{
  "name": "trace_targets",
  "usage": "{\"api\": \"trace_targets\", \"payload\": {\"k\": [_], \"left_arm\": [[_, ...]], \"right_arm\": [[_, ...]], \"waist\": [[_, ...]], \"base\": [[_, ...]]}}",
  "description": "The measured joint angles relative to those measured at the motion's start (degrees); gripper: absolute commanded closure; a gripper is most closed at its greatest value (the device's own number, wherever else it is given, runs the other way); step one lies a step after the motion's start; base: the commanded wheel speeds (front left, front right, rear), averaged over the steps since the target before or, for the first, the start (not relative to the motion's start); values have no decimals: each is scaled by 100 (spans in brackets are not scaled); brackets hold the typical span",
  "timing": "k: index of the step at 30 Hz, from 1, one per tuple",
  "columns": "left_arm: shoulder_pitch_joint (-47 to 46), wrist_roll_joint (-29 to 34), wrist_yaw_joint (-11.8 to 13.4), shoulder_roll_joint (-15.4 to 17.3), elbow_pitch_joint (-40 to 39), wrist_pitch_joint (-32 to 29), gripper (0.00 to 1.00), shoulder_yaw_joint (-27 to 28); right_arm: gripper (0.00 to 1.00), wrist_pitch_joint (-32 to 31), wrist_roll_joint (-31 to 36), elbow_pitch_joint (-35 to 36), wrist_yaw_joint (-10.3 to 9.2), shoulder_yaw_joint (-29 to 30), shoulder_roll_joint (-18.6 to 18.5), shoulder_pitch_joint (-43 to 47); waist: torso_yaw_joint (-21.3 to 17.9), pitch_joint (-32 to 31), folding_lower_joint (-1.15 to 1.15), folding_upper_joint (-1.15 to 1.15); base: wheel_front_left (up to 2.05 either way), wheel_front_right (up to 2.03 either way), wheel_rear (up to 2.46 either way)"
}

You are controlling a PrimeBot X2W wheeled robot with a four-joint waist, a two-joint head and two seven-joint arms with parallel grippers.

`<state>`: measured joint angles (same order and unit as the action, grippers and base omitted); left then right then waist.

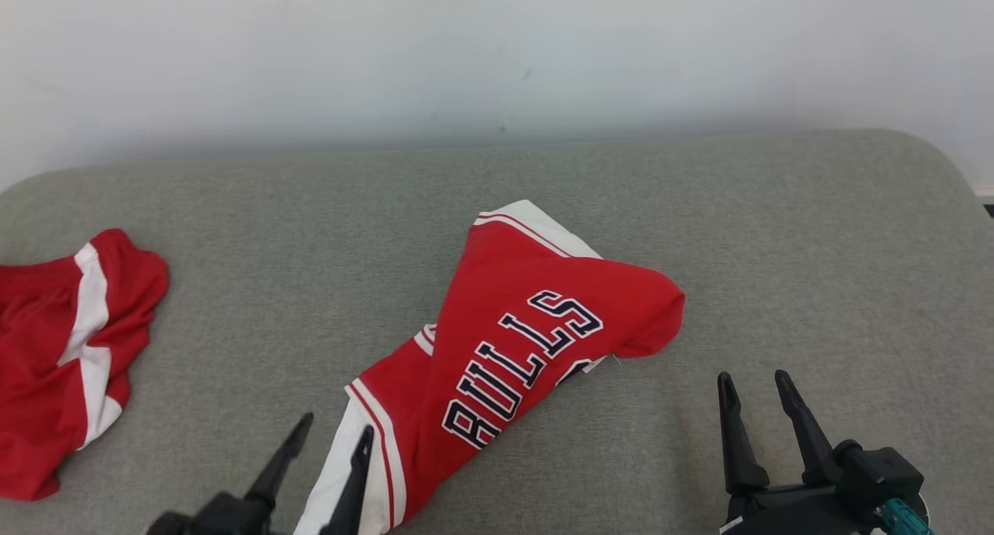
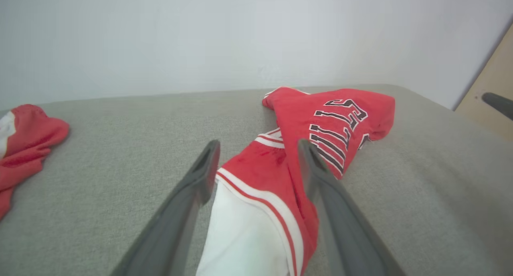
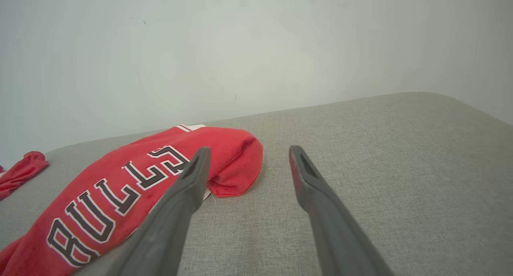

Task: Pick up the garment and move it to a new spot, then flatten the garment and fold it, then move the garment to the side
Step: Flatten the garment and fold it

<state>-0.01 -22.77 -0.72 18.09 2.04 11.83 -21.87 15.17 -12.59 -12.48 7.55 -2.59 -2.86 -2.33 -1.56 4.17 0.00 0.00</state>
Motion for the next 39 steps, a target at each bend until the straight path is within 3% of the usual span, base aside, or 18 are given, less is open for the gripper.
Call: {"api": "trace_targets", "payload": {"k": [14, 24, 29, 30, 31, 39], "left_arm": [[-1566, -200, -393, 186, 1824, -74, 0, 231], [-2389, -458, -619, 156, 3422, -511, 0, -113], [-2614, -650, -642, 82, 3808, -699, 0, -331], [-2637, -668, -642, 86, 3843, -716, 64, -383], [-2657, -671, -643, 91, 3872, -711, 97, -436], [-2692, -820, -667, 47, 3717, -326, 100, -660]], "right_arm": [[0, 0, 56, 46, 0, -22, -1, -268], [0, 0, -19, 20, 0, -20, 0, -378], [0, -1, -41, 21, 0, -11, -1, -394], [0, 0, -41, 24, 0, -7, 0, -394], [0, 0, -41, 25, 0, 10, 1, -391], [0, 0, -5, 16, 0, 97, 2, -241]], "waist": [[-620, 313, 0, 0], [-1037, 664, 1, 1], [-1098, 672, 1, 0], [-1096, 661, 1, 0], [-1090, 647, 0, 0], [-831, 491, 1, 0]], "base": [[0, 0, 0], [0, 0, 0], [0, 0, 0], [0, 0, 0], [0, 0, 0], [0, 0, 0]]}}
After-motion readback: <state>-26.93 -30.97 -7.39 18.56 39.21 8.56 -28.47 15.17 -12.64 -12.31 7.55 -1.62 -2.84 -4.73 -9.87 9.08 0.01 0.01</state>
